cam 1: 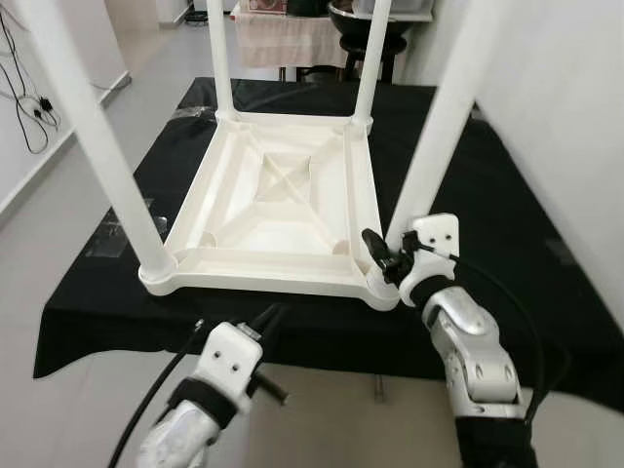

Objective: Building children table

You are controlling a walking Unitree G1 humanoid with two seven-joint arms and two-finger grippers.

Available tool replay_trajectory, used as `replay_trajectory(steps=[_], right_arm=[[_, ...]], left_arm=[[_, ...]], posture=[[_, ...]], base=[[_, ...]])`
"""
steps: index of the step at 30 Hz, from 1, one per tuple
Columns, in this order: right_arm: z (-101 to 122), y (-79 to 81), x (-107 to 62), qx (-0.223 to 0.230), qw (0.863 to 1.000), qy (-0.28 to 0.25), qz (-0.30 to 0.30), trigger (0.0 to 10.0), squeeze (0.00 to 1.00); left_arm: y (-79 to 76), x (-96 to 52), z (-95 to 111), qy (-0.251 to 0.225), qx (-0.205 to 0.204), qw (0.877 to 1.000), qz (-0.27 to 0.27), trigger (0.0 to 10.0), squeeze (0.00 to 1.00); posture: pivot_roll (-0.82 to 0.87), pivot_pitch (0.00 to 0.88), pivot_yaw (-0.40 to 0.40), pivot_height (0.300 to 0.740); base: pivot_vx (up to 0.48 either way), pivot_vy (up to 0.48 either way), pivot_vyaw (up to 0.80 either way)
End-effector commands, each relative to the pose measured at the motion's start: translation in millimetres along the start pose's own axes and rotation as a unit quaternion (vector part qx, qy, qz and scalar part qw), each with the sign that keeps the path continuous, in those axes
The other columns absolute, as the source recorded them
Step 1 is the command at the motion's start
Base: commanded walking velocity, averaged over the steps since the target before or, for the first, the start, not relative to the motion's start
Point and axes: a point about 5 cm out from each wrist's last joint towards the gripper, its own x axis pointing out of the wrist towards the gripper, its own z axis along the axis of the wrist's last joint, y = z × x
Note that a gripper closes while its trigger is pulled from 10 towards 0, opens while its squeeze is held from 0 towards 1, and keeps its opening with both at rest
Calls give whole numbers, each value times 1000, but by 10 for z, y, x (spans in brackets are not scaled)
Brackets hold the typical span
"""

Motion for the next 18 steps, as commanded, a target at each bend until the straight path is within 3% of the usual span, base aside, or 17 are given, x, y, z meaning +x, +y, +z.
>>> replay_trajectory(steps=[1, 4, 5, 8, 9, 12, 13, 14, 15, 18], right_arm=[[-300, 1, -22, 13, 997, 74, -1, 0, 0], [-257, 38, -29, 14, 997, 75, -6, 0, 0], [-172, 76, 26, 9, 997, 72, -2, 10000, 0], [-81, 97, 78, 10, 998, 60, 5, 10000, 0], [35, 91, 134, 6, 999, 45, 12, 10000, 1000], [226, 11, 233, -5, 999, 16, 28, 10000, 1000], [383, -103, 310, -13, 999, -8, 50, 10000, 953], [383, -103, 310, -13, 999, -8, 50, 10000, 953], [473, -161, 338, -16, 997, -24, 74, 10000, 0], [707, -269, 361, -9, 983, -66, 170, 10000, 0]], left_arm=[[-69, -9, -39, 2, -21, 1000, -20, 10000, 0], [-80, -3, -42, 0, -27, 999, -22, 10000, 0], [-89, 11, -39, -4, -40, 999, -25, 10000, 0], [-96, 26, -34, -7, -49, 998, -28, 10000, 0], [-103, 36, -17, -12, -58, 998, -34, 10000, 0], [-109, 43, 12, -17, -78, 996, -40, 10000, 0], [-115, 31, 15, -18, -92, 994, -46, 10000, 0], [-115, 31, 15, -18, -92, 994, -46, 10000, 0], [-121, 26, 14, -18, -95, 994, -46, 10000, 0], [-151, -9, 5, -18, -99, 994, -46, 10000, 0]], posture=[[41, 124, -26, 740], [41, 122, -27, 740], [46, 116, -29, 740], [48, 113, -33, 740], [48, 110, -35, 740], [49, 106, -36, 740], [49, 103, -38, 740], [49, 103, -38, 740], [51, 101, -38, 740], [50, 97, -40, 740]], base=[[0, 0, 0], [0, 0, 0], [0, 0, 0], [0, 0, 0], [0, 0, 0], [0, 0, 0], [0, 0, 0], [0, 0, 0], [0, 0, 0], [0, 0, 0]])
